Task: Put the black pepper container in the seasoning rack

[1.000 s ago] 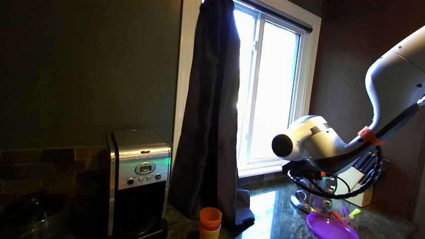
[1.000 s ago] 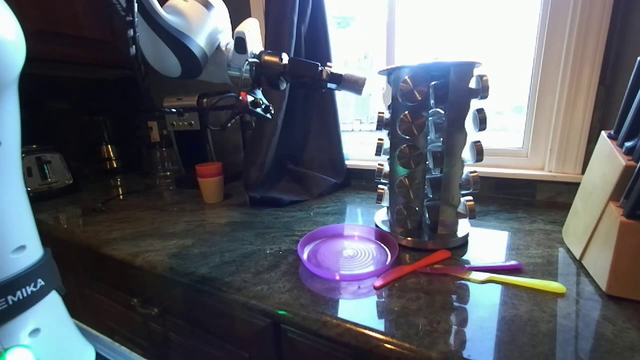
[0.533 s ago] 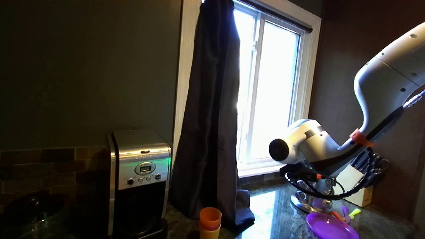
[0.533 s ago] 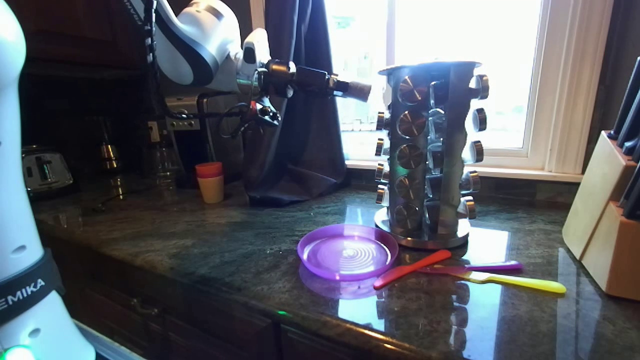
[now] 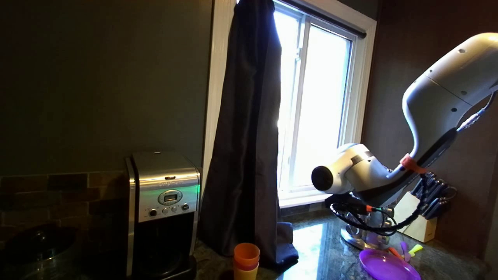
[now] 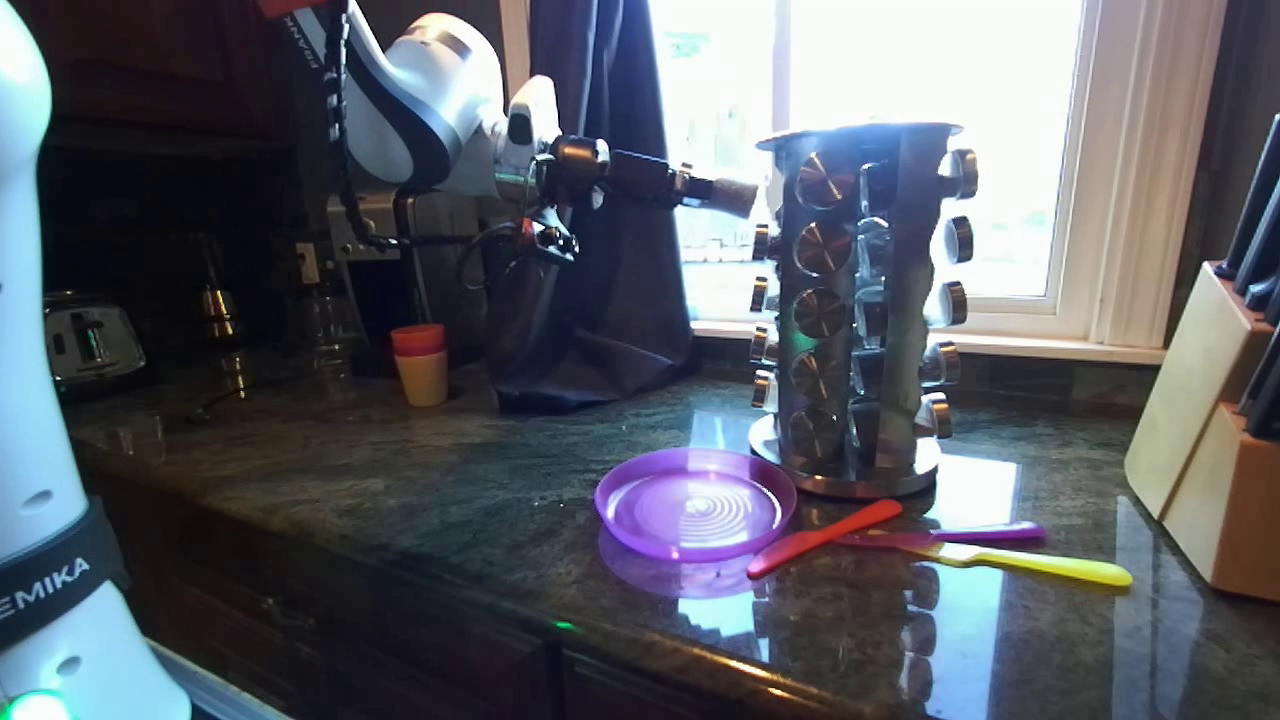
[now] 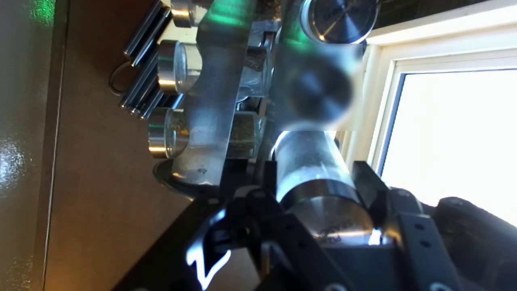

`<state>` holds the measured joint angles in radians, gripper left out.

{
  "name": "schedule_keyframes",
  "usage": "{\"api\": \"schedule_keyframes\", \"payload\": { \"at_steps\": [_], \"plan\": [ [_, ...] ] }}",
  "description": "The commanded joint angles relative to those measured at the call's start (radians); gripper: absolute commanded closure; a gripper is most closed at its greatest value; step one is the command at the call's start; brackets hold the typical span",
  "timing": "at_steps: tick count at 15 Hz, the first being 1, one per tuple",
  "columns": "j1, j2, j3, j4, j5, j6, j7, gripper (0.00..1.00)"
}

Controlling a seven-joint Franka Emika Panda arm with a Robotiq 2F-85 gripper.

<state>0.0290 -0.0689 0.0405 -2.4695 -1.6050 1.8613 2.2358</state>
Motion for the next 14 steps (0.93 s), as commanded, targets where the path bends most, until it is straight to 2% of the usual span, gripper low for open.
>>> {"api": "schedule_keyframes", "payload": {
  "at_steps": [1, 14],
  "plan": [
    [0.001, 0.033, -0.006, 0.024, -0.030, -0.028, 0.051, 0.76],
    [-0.002, 0.080, -0.010, 0.059, -0.017, -0.119, 0.101, 0.76]
  ]
}}
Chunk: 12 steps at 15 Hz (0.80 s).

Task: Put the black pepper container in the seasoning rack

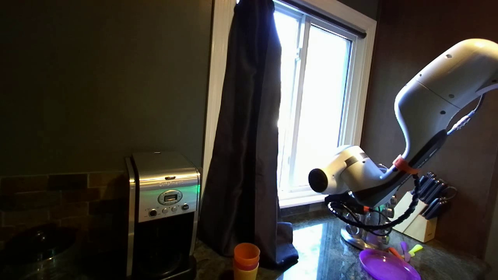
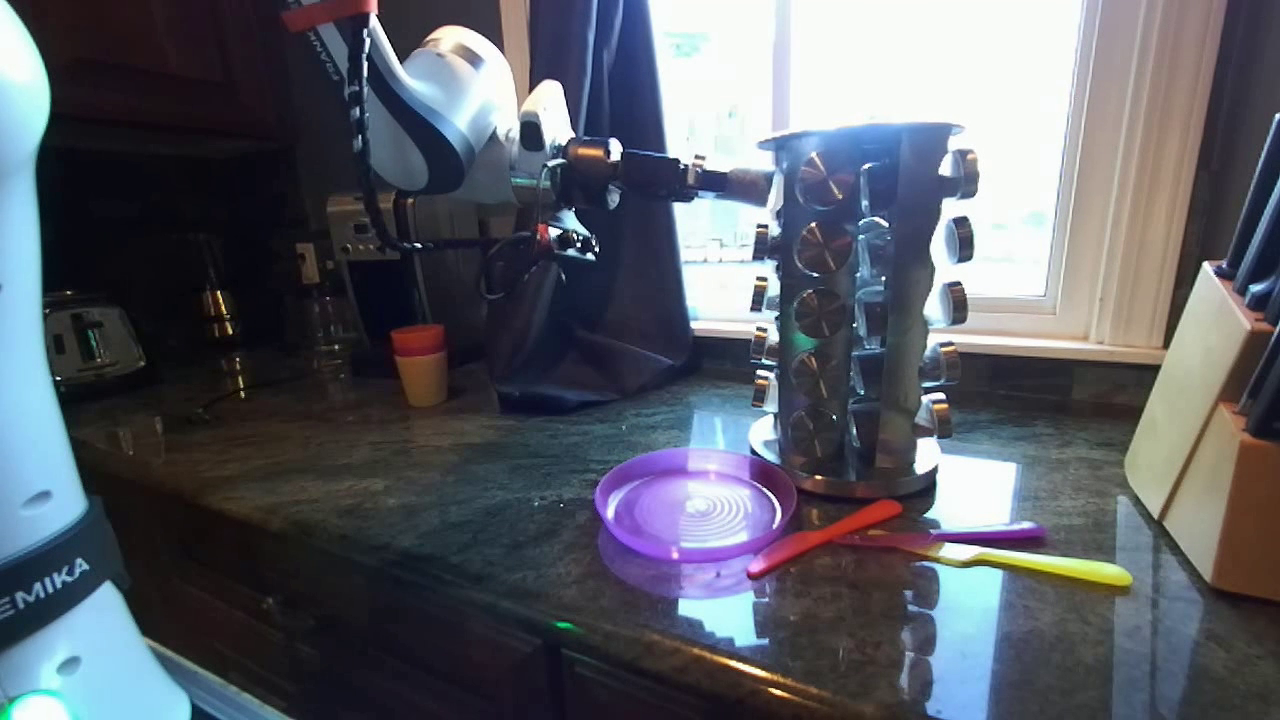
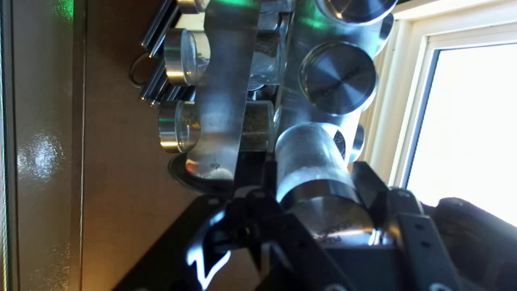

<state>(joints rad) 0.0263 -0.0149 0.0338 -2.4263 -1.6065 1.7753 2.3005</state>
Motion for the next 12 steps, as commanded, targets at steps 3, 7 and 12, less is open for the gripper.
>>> {"api": "schedule_keyframes", "payload": {
  "at_steps": [3, 7, 12],
  "plan": [
    [0.001, 0.038, -0.002, 0.024, -0.018, -0.044, 0.048, 0.76],
    [0.002, 0.053, 0.000, 0.035, -0.032, -0.055, 0.061, 0.76],
    [0.005, 0.063, 0.002, 0.046, -0.040, -0.079, 0.074, 0.76]
  ]
}}
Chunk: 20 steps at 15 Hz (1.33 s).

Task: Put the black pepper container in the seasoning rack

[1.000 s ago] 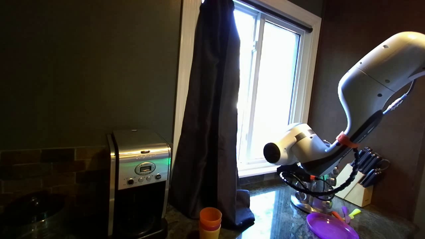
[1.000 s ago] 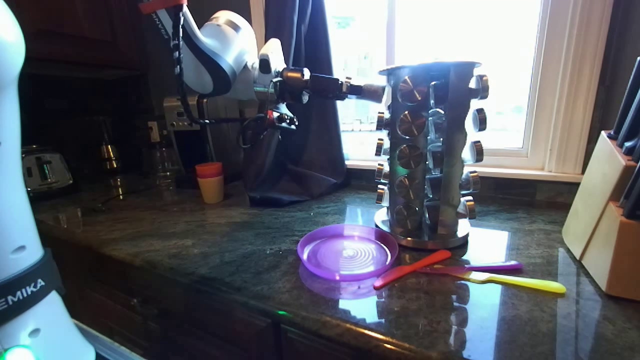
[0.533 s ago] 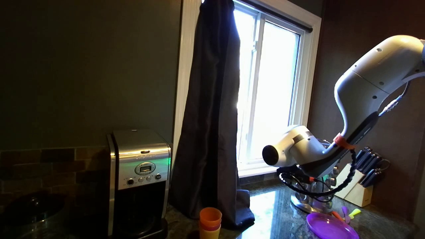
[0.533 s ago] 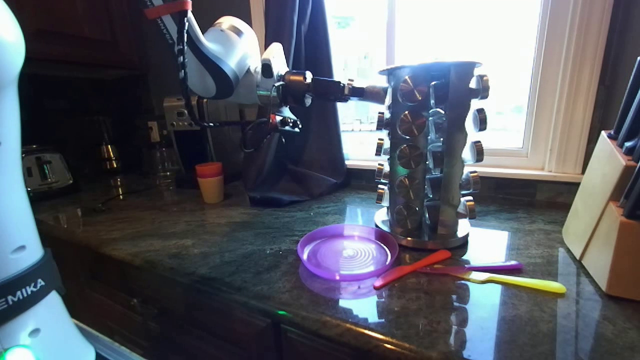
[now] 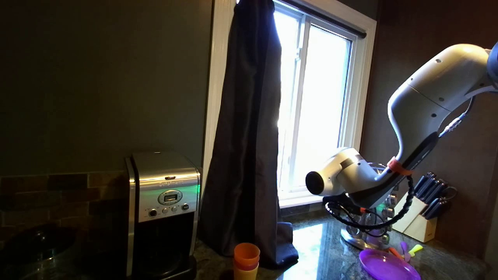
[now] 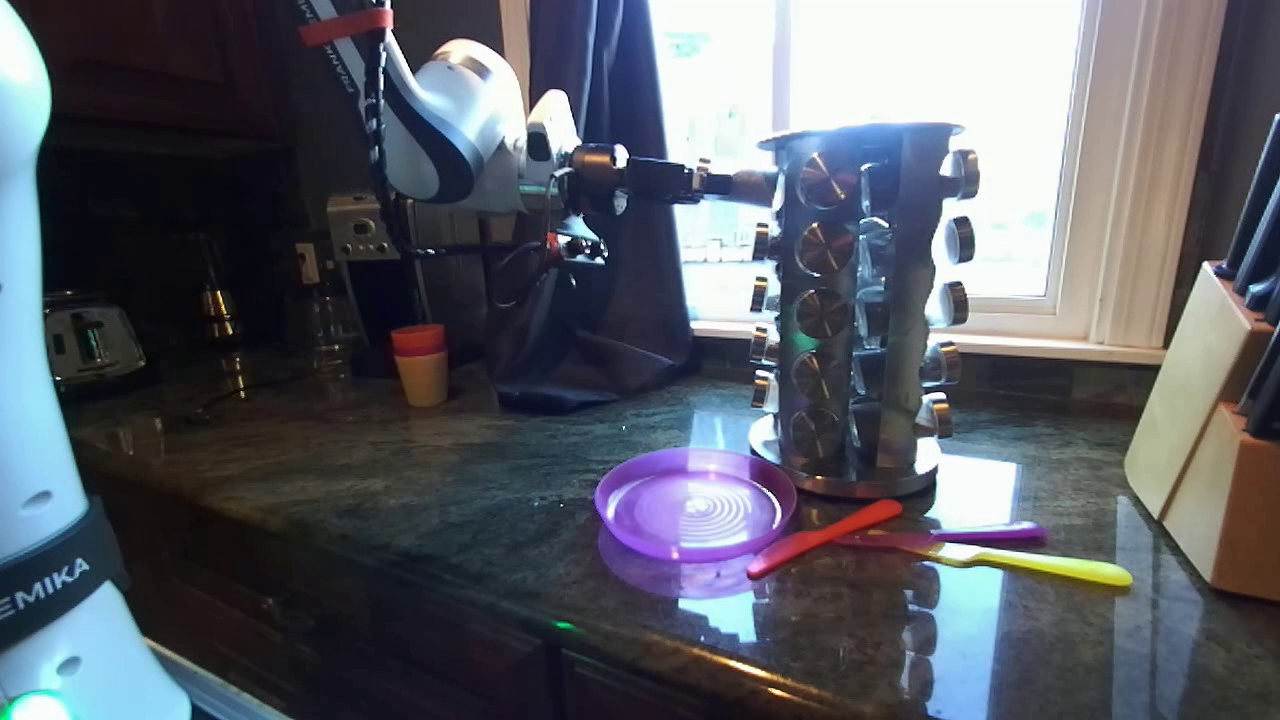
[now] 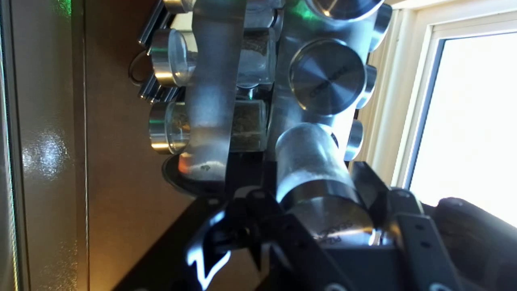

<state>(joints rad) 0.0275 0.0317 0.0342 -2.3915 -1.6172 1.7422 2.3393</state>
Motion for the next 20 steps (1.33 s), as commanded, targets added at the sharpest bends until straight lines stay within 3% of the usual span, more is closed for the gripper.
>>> {"api": "schedule_keyframes", "payload": {
  "at_steps": [1, 9, 20],
  "plan": [
    [0.004, 0.020, 0.002, 0.014, -0.029, -0.052, 0.037, 0.76],
    [0.002, 0.049, 0.001, 0.027, -0.029, -0.079, 0.045, 0.76],
    [-0.011, 0.047, -0.006, 0.020, -0.061, -0.012, 0.037, 0.76]
  ]
}}
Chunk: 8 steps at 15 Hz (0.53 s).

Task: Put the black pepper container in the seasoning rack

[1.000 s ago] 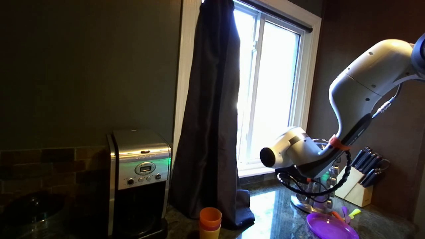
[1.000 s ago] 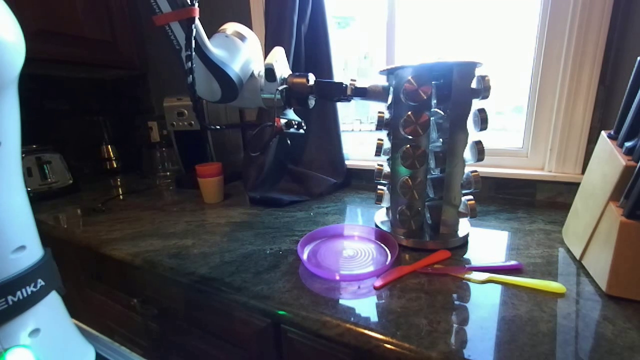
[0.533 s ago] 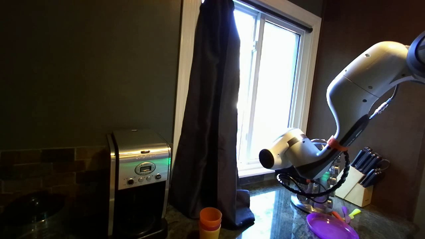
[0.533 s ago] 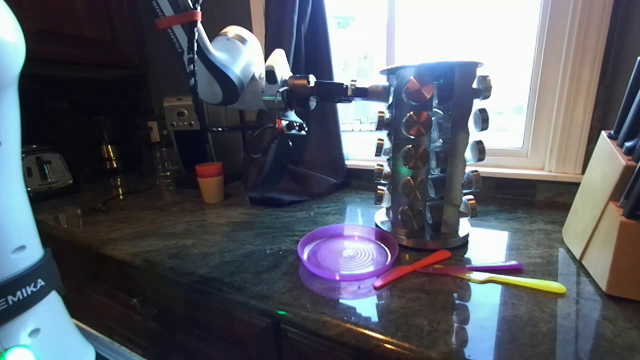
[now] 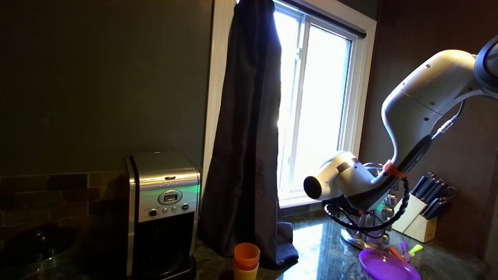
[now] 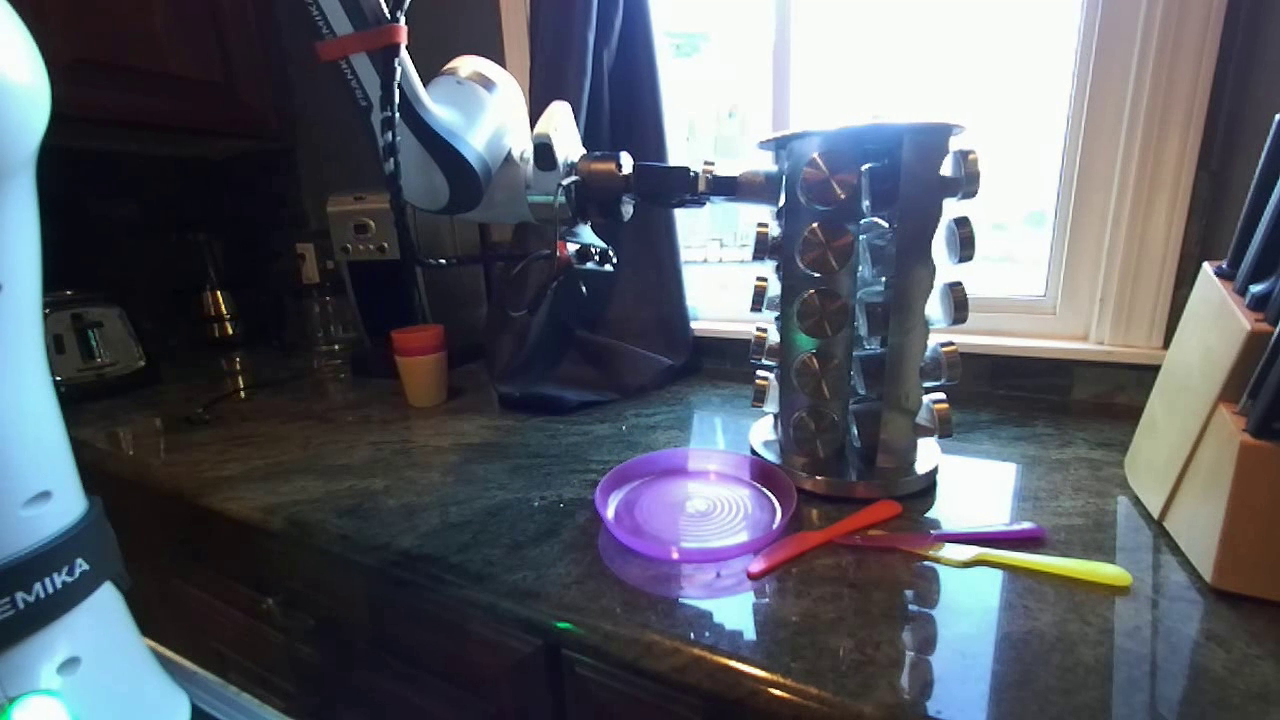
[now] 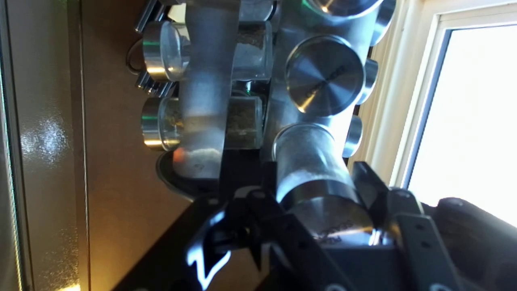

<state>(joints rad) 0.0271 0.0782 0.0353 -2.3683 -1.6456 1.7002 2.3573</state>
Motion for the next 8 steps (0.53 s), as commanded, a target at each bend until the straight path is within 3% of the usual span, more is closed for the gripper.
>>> {"api": "schedule_keyframes", "payload": {
  "at_steps": [1, 8],
  "plan": [
    [-0.012, 0.001, -0.008, -0.002, -0.027, 0.032, 0.018, 0.76],
    [-0.025, -0.003, -0.016, -0.002, -0.014, 0.087, 0.010, 0.76]
  ]
}}
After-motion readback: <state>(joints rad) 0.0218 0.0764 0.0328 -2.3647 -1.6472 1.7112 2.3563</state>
